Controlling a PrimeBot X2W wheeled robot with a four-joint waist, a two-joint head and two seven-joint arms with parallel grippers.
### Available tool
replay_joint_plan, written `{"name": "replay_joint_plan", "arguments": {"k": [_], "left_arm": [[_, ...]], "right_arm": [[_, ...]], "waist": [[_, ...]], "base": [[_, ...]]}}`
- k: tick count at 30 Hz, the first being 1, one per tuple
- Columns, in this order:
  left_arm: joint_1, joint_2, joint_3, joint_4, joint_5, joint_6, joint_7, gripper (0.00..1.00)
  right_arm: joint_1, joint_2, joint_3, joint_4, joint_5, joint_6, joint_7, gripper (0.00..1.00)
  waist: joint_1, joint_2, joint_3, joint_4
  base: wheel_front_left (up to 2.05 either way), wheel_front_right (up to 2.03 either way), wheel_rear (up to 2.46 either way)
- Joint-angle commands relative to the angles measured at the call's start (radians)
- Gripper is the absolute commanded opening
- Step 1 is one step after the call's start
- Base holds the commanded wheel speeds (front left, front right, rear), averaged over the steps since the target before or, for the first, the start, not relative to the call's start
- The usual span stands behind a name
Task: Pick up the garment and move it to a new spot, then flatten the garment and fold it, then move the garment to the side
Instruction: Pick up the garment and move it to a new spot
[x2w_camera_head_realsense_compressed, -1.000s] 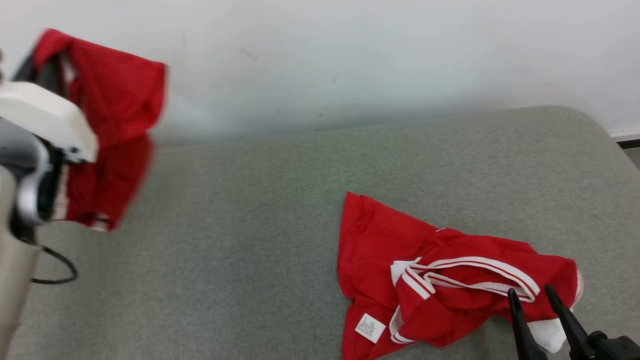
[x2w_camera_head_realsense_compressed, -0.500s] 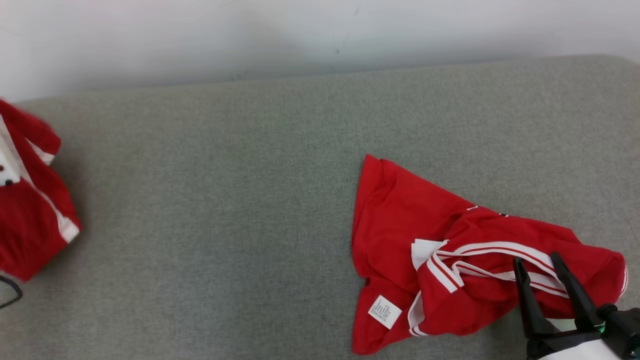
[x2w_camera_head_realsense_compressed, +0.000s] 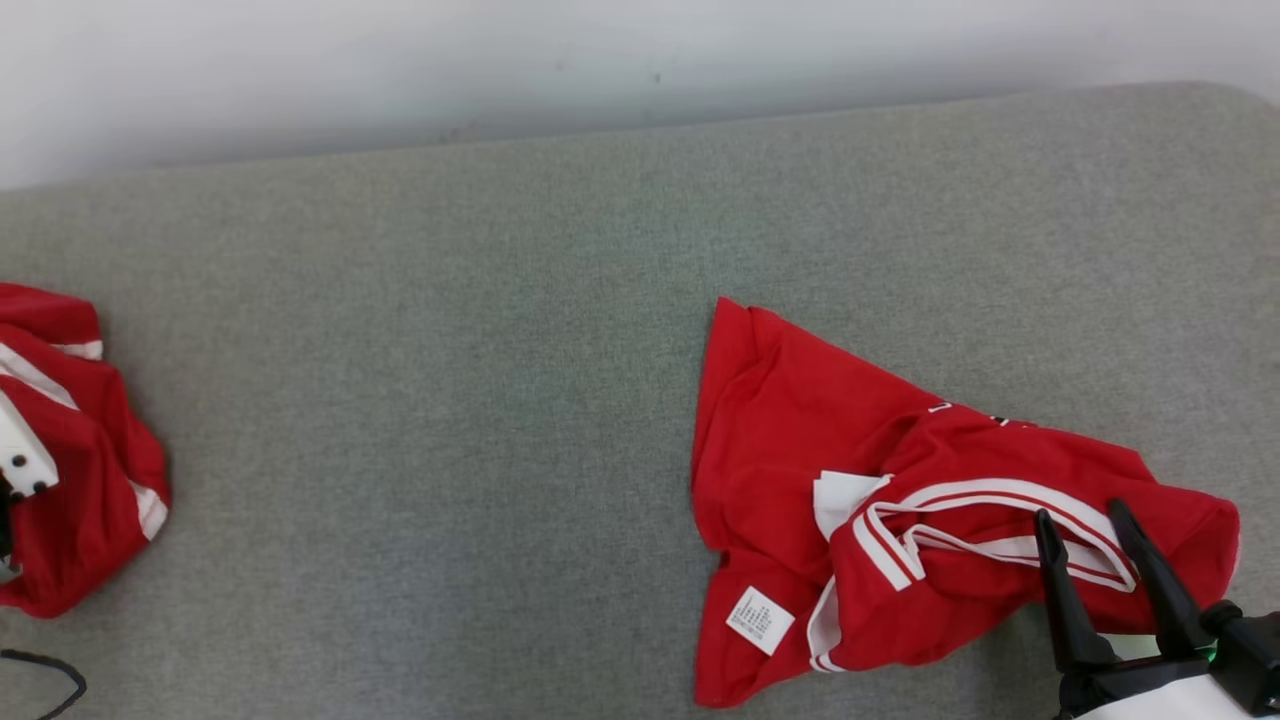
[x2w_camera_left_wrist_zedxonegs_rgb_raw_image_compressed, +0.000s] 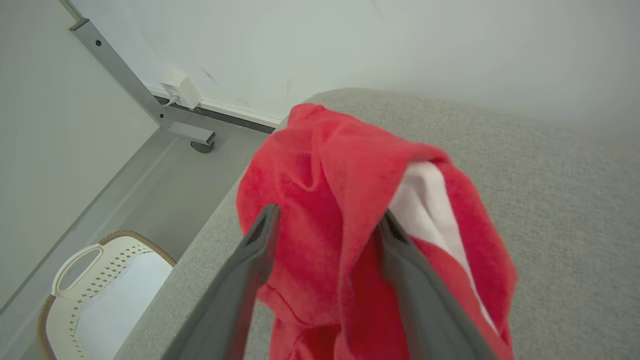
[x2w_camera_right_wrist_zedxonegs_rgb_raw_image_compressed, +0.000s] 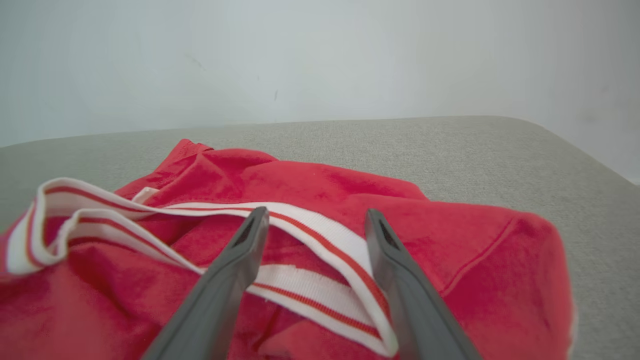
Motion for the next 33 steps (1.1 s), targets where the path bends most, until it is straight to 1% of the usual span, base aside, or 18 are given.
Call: {"name": "replay_joint_plan", "arguments": {"k": [1,2,5,8,12,17,25,30,32,33], "left_arm": [[0.016,0.008,0.003,0.009,-0.001,-0.007,-0.01,1.0],[0.024,0.013,0.001,0.016,-0.004,-0.012,-0.008,1.0],[0.046,0.031,-0.01,0.005,0.0,-0.045,-0.018,1.0],[0.077,0.024,-0.021,-0.033,-0.007,-0.076,-0.038,1.0],[0.12,0.015,-0.023,-0.114,-0.016,-0.09,-0.076,1.0],[0.183,-0.007,-0.023,-0.254,-0.024,-0.084,-0.128,1.0],[0.298,-0.077,-0.062,-0.514,-0.035,-0.084,-0.172,1.0],[0.391,-0.133,-0.108,-0.645,-0.009,-0.062,-0.217,1.0],[0.426,-0.151,-0.126,-0.683,-0.002,-0.05,-0.237,1.0],[0.448,-0.159,-0.138,-0.698,0.0,-0.051,-0.249,1.0]], "right_arm": [[-0.004,-0.001,0.003,0.004,-0.003,-0.002,0.001,1.0],[0.001,0.001,0.004,0.005,-0.005,-0.002,0.001,1.0],[0.026,0.008,-0.002,0.006,-0.007,-0.002,0.001,1.0],[0.051,0.02,-0.011,0.01,-0.013,-0.002,0.001,1.0],[0.084,0.035,-0.01,0.016,-0.026,-0.002,0.001,1.0],[0.109,0.049,-0.012,0.014,-0.038,-0.002,0.001,1.0],[0.118,0.035,-0.014,-0.003,-0.051,-0.002,0.001,1.0],[0.113,0.03,-0.025,-0.014,-0.055,-0.002,0.001,1.0],[0.117,0.026,-0.025,-0.017,-0.055,-0.002,0.001,1.0],[0.12,0.023,-0.025,-0.017,-0.055,-0.002,0.001,1.0]], "waist": [[-0.0001,0.0,-0.021,-0.003],[-0.0001,0.0,-0.033,-0.004],[-0.0001,0.0,-0.075,-0.005],[-0.0001,0.0,-0.114,0.004],[-0.0001,0.0,-0.166,0.017],[-0.0001,0.0,-0.211,0.022],[-0.0001,0.0,-0.245,-0.008],[-0.0001,0.0,-0.246,-0.04],[-0.0001,0.0,-0.245,-0.049],[-0.0001,0.0,-0.245,-0.053]], "base": [[0.0,0.0,0.0],[0.0,0.0,0.0],[0.0,0.0,0.0],[0.0,0.0,0.0],[0.0,0.0,0.0],[0.0,0.0,0.0],[0.0,0.0,0.0],[0.0,0.0,0.0],[0.0,0.0,0.0],[0.0,0.0,0.0]]}}
